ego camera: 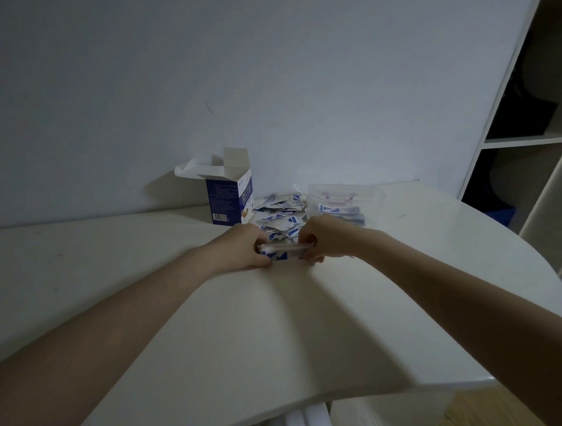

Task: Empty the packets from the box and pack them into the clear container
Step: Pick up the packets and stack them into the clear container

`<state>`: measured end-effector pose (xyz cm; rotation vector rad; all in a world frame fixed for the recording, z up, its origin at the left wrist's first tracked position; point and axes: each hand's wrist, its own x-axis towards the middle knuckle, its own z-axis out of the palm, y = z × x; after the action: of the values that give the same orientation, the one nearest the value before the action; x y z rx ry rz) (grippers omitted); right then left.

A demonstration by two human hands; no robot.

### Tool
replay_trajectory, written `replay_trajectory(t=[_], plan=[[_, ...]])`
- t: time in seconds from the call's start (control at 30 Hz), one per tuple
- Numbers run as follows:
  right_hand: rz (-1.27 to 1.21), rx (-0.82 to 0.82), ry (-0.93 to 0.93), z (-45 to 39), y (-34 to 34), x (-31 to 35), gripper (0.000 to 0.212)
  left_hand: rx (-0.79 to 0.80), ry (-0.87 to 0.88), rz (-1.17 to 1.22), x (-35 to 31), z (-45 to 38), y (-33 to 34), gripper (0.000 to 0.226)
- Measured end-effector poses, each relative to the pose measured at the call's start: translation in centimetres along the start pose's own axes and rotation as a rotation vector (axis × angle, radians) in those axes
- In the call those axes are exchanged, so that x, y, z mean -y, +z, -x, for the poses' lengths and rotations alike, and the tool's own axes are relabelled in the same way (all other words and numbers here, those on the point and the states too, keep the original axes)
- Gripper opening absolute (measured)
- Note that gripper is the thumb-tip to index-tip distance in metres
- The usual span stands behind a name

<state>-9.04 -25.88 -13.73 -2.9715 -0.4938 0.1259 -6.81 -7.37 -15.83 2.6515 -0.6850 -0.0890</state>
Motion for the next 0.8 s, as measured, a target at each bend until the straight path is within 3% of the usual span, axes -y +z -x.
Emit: replay_trajectory(t=[0.1, 0.33, 0.47, 0.6, 0.73, 0.8], plan=[[-0.018, -0.011, -0.011, 0.1, 0.1, 0.1, 0.015, -0.034, 0.012, -0.001, -0.2, -0.1, -0.2, 0.019], [-0.002, -0.033, -0.021, -0.3, 0.4, 0.5, 0.016, -0.11, -0.16, 0.191, 0.0, -0.6, 0.1, 0.026], [-0.023, -0.059, -0.03, -0.4, 0.0, 0.1, 0.015, -0.113, -0.146, 0.148, -0.5, -0.7, -0.6, 0.028], [-0.177, -0.3, 0.04, -0.7, -3.9, -2.1, 0.013, -0.239, -0.142, 0.297, -1.9, -2.7, -3.5, 0.03], [-0.644, -0.569, 0.201, -1.2, -7.1, -5.1, 0.013, -0.387, -0.149, 0.585, -4.7, -6.6, -5.4, 0.018], [-0.723, -0.615, 0.299, -1.5, -7.7, -6.5, 0.014, -0.398, -0.138, 0.561, -5.9, -8.6, -5.4, 0.018]])
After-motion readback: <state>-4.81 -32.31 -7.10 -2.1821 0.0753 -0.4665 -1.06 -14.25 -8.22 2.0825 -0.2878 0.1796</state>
